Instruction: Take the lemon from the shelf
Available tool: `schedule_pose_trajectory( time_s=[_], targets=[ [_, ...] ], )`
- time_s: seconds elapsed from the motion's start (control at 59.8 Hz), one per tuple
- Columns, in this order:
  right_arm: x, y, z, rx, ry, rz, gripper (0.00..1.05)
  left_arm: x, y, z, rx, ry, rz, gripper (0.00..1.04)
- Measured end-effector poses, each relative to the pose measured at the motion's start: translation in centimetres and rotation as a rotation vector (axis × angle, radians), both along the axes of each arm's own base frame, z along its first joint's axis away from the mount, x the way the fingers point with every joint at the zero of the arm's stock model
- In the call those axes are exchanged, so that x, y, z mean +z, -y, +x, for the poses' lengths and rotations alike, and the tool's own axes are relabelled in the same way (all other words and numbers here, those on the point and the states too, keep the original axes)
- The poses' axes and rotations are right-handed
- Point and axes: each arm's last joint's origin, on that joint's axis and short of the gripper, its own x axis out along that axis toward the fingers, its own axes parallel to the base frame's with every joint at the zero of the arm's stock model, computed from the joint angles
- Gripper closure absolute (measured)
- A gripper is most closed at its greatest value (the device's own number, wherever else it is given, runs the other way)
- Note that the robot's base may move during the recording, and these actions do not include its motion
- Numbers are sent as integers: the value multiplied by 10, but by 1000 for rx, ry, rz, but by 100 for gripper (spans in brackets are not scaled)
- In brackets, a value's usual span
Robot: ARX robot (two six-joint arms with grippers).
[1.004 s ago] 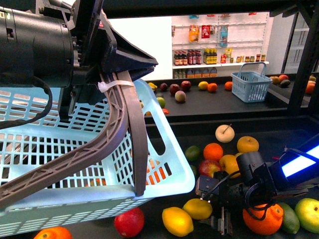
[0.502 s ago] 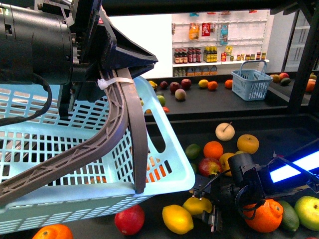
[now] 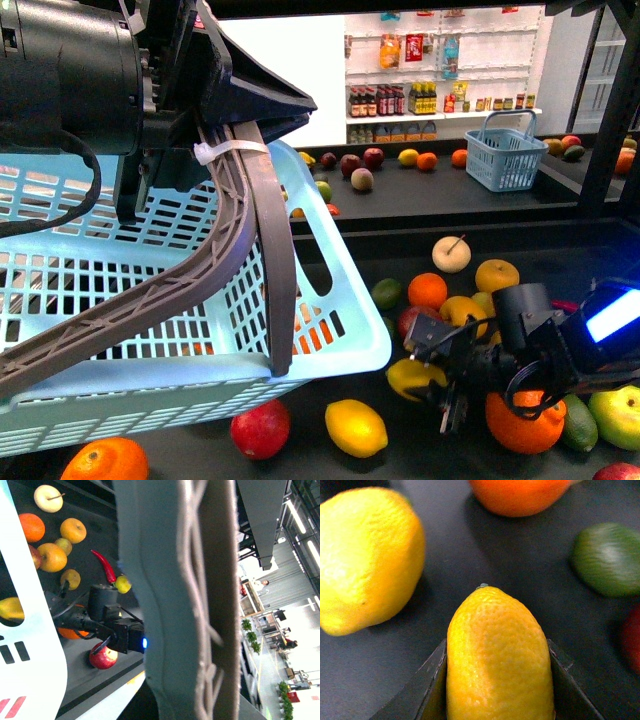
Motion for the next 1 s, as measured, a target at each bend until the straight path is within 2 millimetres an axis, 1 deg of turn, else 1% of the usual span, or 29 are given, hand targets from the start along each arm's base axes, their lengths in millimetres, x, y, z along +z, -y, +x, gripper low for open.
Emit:
schedule_pose_trajectory(
  time_s=[0.033, 0.05, 0.084, 0.167, 0.201, 0.217, 0.268, 0.318, 0.418, 0.502, 0.586, 0.703, 0.736, 0.803, 0.903, 1.004],
  targets=[
    [8, 3, -1, -17, 21, 7, 56, 0, 0, 0, 0, 0, 0, 98],
    [16, 6, -2, -36, 40, 17, 56, 0, 0, 0, 0, 0, 0, 98],
    [25, 9, -3, -51, 61, 26, 56, 0, 0, 0, 0, 0, 0, 98],
    [63, 21, -9, -118, 147, 63, 56, 0, 0, 0, 0, 0, 0, 98],
    [73, 24, -11, -134, 166, 77, 56, 0, 0, 0, 0, 0, 0, 98],
    [83, 27, -14, -150, 181, 95, 56, 0, 0, 0, 0, 0, 0, 98],
    [102, 32, -20, -180, 215, 118, 56, 0, 0, 0, 0, 0, 0, 98],
    [128, 39, -31, -218, 250, 160, 56, 0, 0, 0, 0, 0, 0, 98],
    [163, 44, -48, -254, 283, 218, 56, 0, 0, 0, 0, 0, 0, 98],
    [186, 43, -60, -269, 297, 270, 56, 0, 0, 0, 0, 0, 0, 98],
    [209, 38, -75, -270, 310, 328, 56, 0, 0, 0, 0, 0, 0, 98],
    [232, 27, -92, -253, 306, 392, 56, 0, 0, 0, 0, 0, 0, 98],
    [238, 23, -97, -243, 297, 414, 56, 0, 0, 0, 0, 0, 0, 98],
    [252, 6, -113, -197, 277, 456, 56, 0, 0, 0, 0, 0, 0, 98],
    [262, -12, -124, -150, 256, 480, 56, 0, 0, 0, 0, 0, 0, 98],
    [268, -28, -129, -116, 229, 499, 56, 0, 0, 0, 0, 0, 0, 98]
  ],
)
